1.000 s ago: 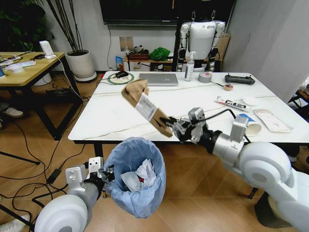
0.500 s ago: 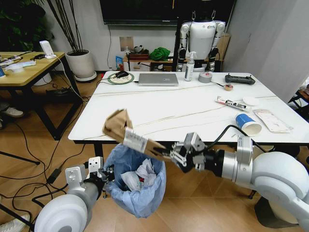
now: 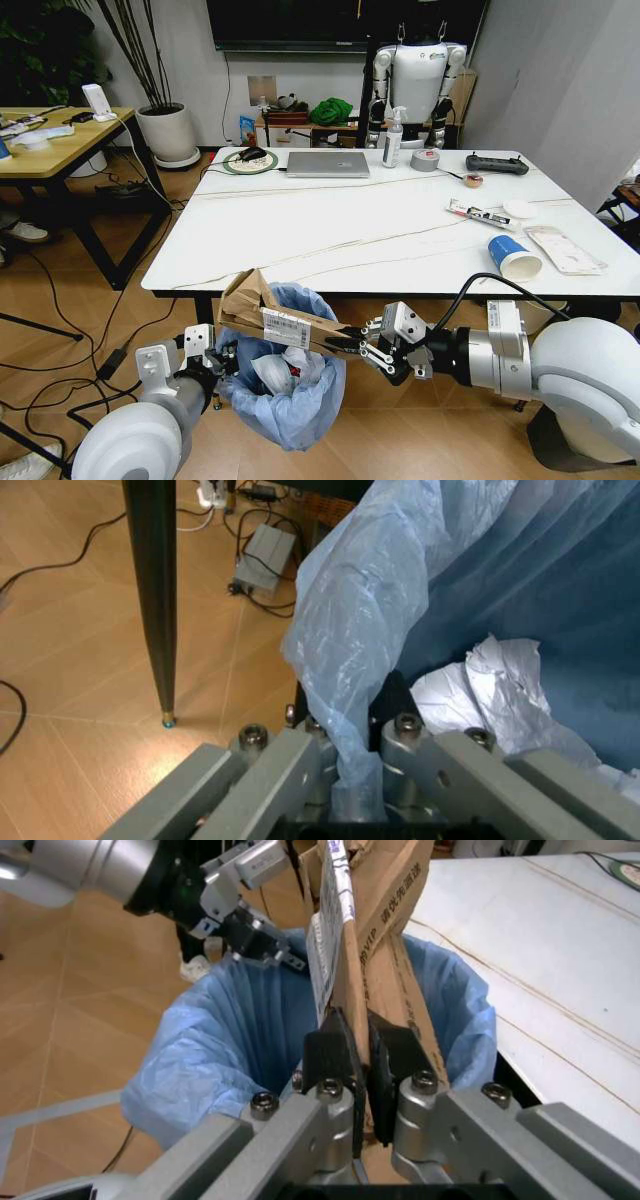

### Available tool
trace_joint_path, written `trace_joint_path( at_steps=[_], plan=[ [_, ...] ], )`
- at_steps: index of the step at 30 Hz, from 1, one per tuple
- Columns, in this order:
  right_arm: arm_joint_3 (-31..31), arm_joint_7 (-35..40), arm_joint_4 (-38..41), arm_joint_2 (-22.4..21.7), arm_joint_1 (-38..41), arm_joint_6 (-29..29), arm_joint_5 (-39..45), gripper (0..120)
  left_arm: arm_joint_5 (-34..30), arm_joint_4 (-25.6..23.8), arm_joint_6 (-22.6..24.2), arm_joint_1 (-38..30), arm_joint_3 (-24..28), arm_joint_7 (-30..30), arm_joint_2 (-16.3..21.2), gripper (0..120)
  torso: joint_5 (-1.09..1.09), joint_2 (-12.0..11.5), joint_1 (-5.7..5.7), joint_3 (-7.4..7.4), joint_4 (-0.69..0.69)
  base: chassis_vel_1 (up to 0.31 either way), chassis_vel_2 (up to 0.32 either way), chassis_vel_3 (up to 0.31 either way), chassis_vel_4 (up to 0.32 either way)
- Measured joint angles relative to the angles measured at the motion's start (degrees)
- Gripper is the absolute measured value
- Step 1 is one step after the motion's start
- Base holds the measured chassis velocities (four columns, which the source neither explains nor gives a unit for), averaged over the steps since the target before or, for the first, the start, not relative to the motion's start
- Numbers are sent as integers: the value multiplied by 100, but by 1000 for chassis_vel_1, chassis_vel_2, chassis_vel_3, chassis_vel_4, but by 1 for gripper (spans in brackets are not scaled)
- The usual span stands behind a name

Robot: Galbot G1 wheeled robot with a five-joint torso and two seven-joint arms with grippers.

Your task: Pick up the trash bin and place the trash from the table into it.

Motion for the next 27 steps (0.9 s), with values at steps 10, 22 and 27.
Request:
trace_joint_path(
  at_steps=[10,22,27],
  plan=[
    [1,285,146,-30,-20,-167,223,11,3,6,0,-12,16,4,-2,0,0,0,0,0,0,0,0,0,0],
    [-8,331,49,12,-62,-3,114,53,16,61,0,-78,80,9,-28,0,-1,0,0,0,0,0,0,0,0],
    [7,797,2,182,-16,56,253,70,14,78,0,-92,80,10,-22,0,-1,0,0,0,0,0,0,0,0]
  ],
)
